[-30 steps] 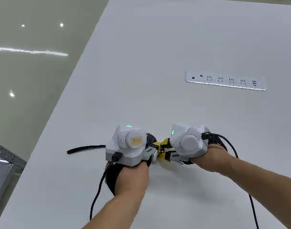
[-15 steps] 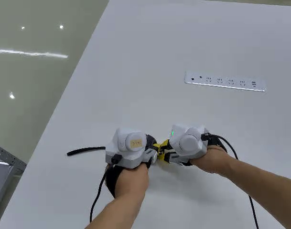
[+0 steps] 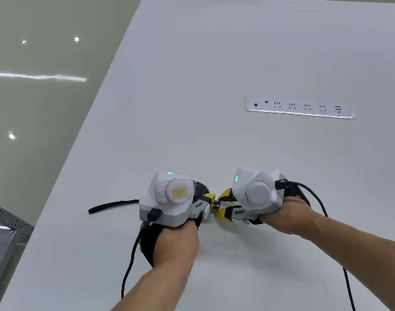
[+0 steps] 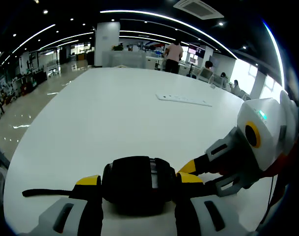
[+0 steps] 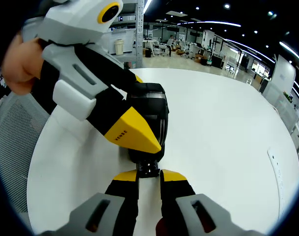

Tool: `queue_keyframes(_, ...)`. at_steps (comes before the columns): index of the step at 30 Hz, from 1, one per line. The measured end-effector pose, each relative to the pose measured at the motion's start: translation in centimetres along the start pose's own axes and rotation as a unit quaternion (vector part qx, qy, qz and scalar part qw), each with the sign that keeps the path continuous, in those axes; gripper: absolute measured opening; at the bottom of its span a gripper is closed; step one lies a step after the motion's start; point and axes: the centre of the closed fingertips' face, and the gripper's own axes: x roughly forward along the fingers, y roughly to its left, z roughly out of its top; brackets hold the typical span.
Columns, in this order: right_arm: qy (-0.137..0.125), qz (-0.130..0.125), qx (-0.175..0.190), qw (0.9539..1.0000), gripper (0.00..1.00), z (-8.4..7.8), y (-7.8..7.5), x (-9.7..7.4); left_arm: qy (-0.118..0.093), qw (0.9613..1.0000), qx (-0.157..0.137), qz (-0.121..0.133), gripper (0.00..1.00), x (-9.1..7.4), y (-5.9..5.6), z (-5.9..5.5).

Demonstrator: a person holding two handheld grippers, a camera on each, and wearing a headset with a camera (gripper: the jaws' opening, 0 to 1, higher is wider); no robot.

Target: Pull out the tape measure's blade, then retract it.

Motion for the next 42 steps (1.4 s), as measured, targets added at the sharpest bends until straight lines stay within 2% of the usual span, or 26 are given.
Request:
queue_keyframes(20, -0.011, 0.008, -0.008, 0.9999, 0.13, 0.29, -0.06, 0.32, 0.004, 1.0000, 0.000, 0.000, 0.55, 0.17, 0.01, 0.04)
queue_keyframes(42, -0.009, 0.012, -0.013, 0.9998, 0.13, 0.67, -0.05, 0.54, 0.006, 1.0000, -0.001, 0.000, 0.55, 0.24, 0.14, 0.13)
